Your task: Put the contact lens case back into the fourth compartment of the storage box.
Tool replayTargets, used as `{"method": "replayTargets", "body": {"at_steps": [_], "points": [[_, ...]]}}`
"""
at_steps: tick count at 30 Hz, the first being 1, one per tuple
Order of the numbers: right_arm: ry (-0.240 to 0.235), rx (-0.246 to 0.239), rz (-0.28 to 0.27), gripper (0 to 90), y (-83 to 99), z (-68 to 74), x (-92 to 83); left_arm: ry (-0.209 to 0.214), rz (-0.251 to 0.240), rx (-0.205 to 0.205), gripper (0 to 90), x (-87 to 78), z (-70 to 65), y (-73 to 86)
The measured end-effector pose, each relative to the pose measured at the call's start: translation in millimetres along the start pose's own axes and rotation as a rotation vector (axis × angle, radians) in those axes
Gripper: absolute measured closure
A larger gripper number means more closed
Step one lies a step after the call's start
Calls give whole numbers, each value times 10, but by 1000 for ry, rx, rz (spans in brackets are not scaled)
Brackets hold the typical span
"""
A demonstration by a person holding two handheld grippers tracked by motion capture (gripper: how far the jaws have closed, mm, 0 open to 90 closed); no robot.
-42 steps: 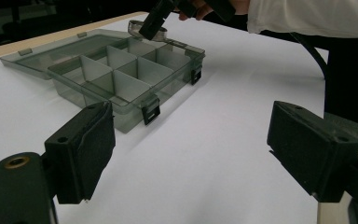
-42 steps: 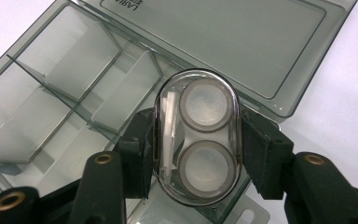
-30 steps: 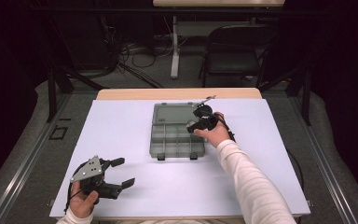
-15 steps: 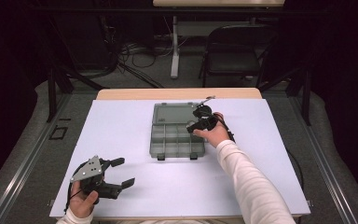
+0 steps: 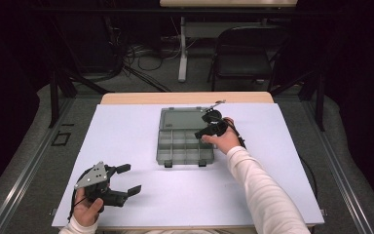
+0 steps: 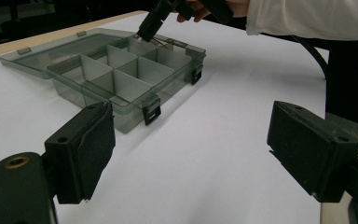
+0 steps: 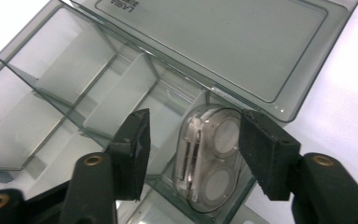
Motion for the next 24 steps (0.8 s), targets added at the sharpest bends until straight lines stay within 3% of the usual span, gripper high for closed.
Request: {"method": "replayTargets", "body": {"at_steps": [12, 24], "points": [[-33, -16, -34, 320, -8, 124, -111, -4, 3, -1, 156, -11, -1, 7], [-22, -32, -95, 249, -2, 268, -217, -3, 3, -1, 156, -12, -2, 8]]}}
Point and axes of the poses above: each handheld gripper's, and its own axes: x roughly forward along the jaws, y roughly out of its underside, z roughly to its left, the point moved 3 cm from there along x, roughly forward along the jaws, and after that the axes turned 5 degrees about z, right-handed, at the moved point
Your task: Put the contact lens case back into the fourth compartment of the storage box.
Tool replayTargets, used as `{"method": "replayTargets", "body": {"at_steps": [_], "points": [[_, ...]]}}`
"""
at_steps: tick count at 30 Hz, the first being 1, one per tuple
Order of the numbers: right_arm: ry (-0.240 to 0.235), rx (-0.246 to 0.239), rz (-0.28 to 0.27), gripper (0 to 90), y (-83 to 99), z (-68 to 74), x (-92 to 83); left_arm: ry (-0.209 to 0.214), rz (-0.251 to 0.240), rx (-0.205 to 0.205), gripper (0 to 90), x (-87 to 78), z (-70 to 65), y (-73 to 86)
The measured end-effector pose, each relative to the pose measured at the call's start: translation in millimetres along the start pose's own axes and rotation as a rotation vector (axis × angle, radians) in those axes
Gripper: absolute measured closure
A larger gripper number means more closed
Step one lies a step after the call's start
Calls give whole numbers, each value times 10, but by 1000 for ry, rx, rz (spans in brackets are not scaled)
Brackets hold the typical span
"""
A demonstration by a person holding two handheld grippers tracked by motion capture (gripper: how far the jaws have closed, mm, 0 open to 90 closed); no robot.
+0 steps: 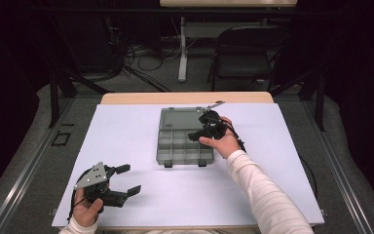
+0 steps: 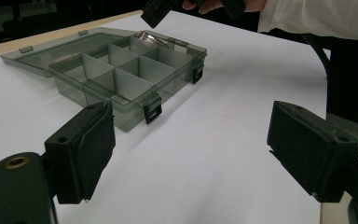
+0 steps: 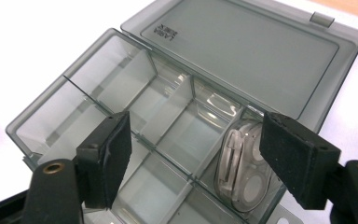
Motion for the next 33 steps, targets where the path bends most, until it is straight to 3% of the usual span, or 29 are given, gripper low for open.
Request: {"method": "replayTargets", "body": {"at_steps": [10, 23, 33], "points": [[13, -18, -81, 227, 19, 77, -91, -1, 1, -1, 156, 1, 0, 1], [24, -12, -130, 223, 129, 128, -273, -1, 0, -1, 156, 1, -4, 0], [-11, -23, -184, 236, 267, 228, -439, -1, 0, 3, 156, 0, -7, -1]]}}
Point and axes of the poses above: each handheld gripper's, and its own axes: x roughly forward along the jaws, y roughly out of its underside, z roughly to its left, the point moved 3 cm from there along x, roughly forward along the jaws, and after that the axes turned 5 degrees about z, right-handed, at the moved point
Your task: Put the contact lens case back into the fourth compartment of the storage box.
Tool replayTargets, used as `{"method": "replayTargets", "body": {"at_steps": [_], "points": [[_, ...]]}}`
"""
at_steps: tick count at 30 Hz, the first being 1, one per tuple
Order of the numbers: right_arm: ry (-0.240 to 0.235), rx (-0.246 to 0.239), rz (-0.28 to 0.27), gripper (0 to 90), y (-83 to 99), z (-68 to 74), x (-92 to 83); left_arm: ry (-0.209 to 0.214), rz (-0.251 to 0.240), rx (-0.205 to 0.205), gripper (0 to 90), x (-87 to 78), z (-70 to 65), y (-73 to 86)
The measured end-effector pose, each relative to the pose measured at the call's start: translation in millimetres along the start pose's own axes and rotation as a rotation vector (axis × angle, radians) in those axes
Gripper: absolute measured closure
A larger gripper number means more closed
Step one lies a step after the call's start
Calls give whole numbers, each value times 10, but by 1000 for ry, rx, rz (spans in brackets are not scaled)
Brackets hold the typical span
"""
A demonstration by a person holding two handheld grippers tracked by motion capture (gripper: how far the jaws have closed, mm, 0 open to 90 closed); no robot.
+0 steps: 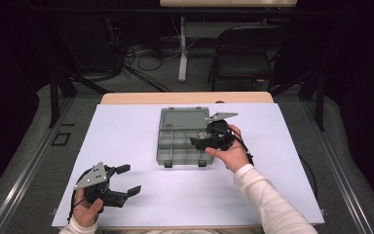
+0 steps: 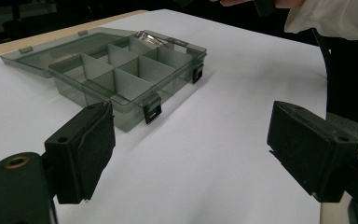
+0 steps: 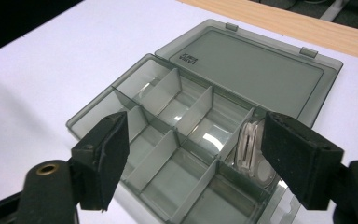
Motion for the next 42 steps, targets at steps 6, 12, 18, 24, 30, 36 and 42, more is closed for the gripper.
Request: {"method": "replayTargets", "body": {"at_steps": [6, 12, 18, 24, 30, 36, 42], "points": [[-2, 7, -38, 237, 81, 41, -137, 3, -1, 1, 156, 5, -3, -2], [-15, 20, -82, 238, 163, 52, -327, 2, -2, 1, 156, 6, -7, -3], [-15, 14, -124, 237, 279, 48, -503, -6, -1, 2, 156, 1, -8, -2], [22, -11, -148, 230, 422, 31, -638, -8, 1, 6, 156, 1, -9, -3], [26, 6, -169, 224, 570, -6, -714, -9, 3, 8, 156, 3, -11, -4], [33, 21, -165, 224, 738, -44, -716, -8, 4, 8, 156, 6, -11, -4], [57, 33, -180, 224, 862, -91, -701, -8, 3, 8, 156, 6, -10, -5]]}}
Point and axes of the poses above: each handheld gripper's, and its own axes: x roughly forward along the jaws, y roughly out of its underside, z roughly to its left, the point moved 3 cm from there along x, roughly forward along the jaws, and after that the axes turned 5 degrees about z, right-handed, at the moved point
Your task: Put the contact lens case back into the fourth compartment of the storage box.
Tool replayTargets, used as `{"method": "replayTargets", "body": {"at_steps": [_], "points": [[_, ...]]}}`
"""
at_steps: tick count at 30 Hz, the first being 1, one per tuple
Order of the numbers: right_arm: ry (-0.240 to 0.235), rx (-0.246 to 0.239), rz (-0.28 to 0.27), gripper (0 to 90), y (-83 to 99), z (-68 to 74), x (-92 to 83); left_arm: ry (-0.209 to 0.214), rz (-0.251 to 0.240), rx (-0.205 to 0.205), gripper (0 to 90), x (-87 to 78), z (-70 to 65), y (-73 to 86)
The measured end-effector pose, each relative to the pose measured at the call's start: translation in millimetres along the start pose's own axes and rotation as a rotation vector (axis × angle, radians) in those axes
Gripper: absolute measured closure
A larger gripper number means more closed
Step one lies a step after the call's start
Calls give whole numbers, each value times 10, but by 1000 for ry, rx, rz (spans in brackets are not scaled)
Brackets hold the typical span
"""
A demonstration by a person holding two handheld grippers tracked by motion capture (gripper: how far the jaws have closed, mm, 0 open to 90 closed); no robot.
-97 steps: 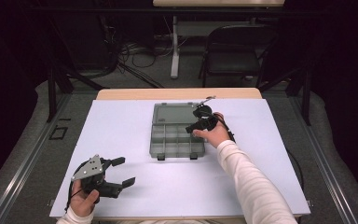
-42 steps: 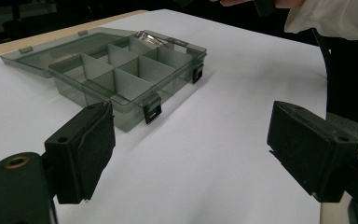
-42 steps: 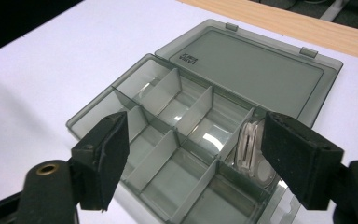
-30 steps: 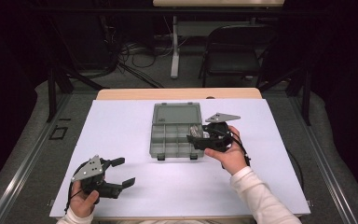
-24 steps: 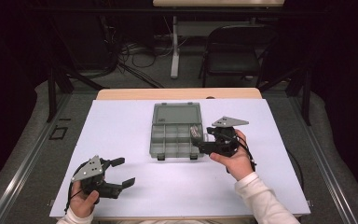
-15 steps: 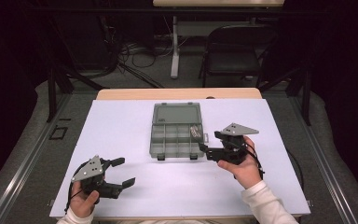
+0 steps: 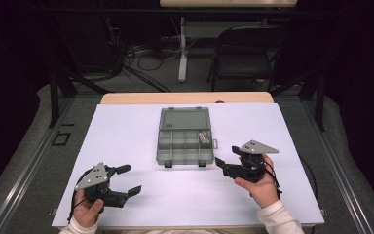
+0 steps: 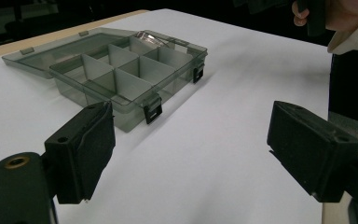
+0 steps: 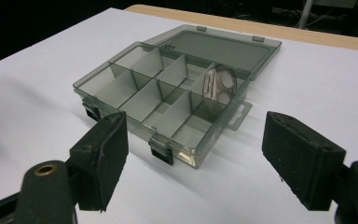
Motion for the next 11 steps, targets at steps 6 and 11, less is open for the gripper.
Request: {"method": "replayTargets", "body": {"at_steps": [6, 11], "points": [[21, 10, -2, 224, 105, -47, -4, -1, 0, 0, 156, -3, 2, 0], [40, 26, -7, 224, 150, -127, -26, 2, -2, 0, 156, 1, 4, -3]]}}
Point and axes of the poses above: each handheld gripper's, and its own axes: x roughly forward along the jaws, y roughly out of its underside, z roughly to its left, the point moved 3 cm from there along x, roughly forward along the jaws, and after that the axes turned 5 degrees about z, right-handed, at the moved point
